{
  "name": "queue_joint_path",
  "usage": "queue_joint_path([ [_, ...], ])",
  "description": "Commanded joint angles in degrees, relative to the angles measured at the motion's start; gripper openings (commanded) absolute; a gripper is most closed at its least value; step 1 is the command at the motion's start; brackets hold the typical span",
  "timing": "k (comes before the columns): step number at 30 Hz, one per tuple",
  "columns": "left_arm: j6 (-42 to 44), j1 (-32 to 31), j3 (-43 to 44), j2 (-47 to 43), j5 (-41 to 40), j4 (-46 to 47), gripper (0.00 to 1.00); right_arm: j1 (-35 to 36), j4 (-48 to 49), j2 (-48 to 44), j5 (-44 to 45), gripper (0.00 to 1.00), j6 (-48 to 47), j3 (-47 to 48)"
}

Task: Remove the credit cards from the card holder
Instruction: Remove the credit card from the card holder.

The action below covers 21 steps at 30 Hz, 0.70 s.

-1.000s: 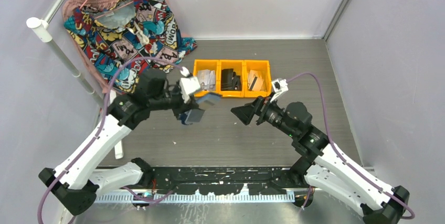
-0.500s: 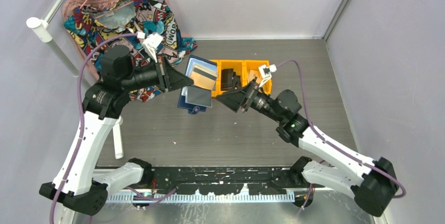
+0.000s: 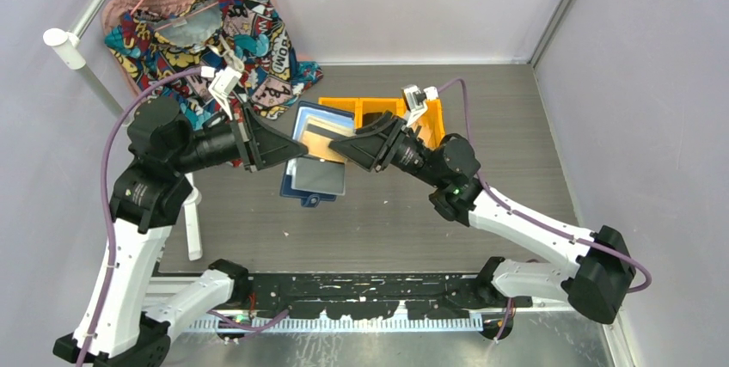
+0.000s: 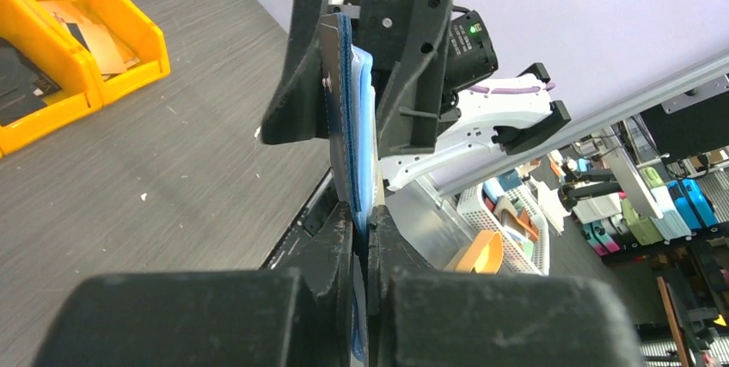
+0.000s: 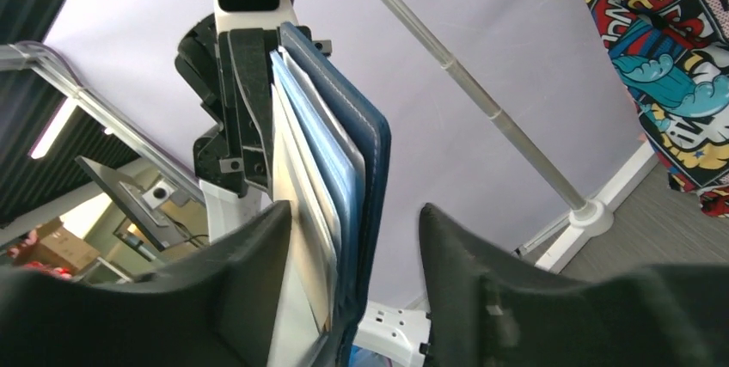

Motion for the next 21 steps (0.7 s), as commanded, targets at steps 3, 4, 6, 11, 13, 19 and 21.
queue_joint_path([
  [3, 0.1, 0.2, -1.7, -2.2, -0.3, 1.7, 0.03, 0.3, 5.0, -0.3, -1.1, 0.29, 2.7, 2.7],
  [4, 1.4, 0.2, -2.0, -2.5, -0.8, 0.4, 0.11, 0.4, 3.1, -1.1, -1.5, 0.2, 1.9, 2.7],
  [6, 5.0, 0.2, -1.9, -2.6, -1.4, -4.0, 0.44, 0.3, -3.3, -3.0, -3.0, 0.08, -0.9, 3.4],
  [11, 21.2, 0.2, 1.9, -0.1, -1.4, -20.4, 0.72, 0.4, -32.5, -5.5, -10.0, 0.01, -13.4, 11.3],
  [13, 27.2, 0.2, 2.7, 0.3, 0.0, -25.6, 0.73, 0.4, -44.1, -2.9, -14.7, 0.01, -18.6, 17.3],
  [19, 38.5, 0.2, 1.5, 1.9, 5.9, -32.9, 0.72, 2.5, -64.5, 4.3, -21.1, 0.01, -30.0, 28.1],
  [21, 42.1, 0.2, 0.4, 2.3, 6.7, -34.5, 0.72, 4.1, -67.9, 6.2, -21.4, 0.01, -32.3, 31.0],
])
